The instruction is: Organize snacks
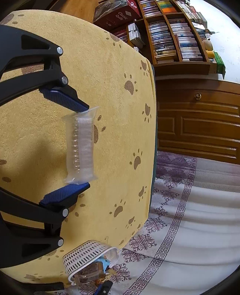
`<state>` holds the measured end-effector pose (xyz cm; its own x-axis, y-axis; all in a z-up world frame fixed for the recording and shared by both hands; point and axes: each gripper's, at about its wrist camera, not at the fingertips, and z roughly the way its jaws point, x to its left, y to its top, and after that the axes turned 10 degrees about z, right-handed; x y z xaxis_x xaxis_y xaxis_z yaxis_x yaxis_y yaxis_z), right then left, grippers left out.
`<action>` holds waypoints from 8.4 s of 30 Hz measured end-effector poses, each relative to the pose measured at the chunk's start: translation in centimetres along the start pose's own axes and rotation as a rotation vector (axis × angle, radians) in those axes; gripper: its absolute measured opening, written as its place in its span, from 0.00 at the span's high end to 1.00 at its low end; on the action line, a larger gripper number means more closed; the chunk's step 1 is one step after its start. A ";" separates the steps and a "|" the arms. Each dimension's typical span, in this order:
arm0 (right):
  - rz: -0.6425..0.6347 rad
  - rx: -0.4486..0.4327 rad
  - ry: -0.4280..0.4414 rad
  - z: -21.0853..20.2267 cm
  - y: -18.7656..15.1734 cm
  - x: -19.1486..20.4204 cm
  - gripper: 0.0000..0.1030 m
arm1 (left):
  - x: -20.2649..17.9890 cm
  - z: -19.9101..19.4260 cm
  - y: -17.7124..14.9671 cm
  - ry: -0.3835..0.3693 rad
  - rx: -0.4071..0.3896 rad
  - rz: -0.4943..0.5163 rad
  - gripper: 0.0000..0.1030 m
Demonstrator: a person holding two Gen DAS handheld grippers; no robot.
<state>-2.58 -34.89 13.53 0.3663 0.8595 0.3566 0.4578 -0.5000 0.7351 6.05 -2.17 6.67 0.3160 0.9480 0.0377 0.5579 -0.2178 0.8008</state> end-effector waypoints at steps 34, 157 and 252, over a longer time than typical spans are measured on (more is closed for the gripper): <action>0.145 0.075 0.297 0.1 1.7 -0.6 0.40 | -1.3 -0.1 -0.1 -0.021 -0.010 0.033 0.26; 0.043 -0.084 0.013 -7.5 -7.6 -3.6 0.05 | -21.5 -5.3 5.0 -0.011 -0.172 0.393 0.05; -0.134 -0.064 -0.114 -6.2 -7.8 1.6 0.04 | -17.7 -5.4 2.3 0.054 -0.115 0.401 0.05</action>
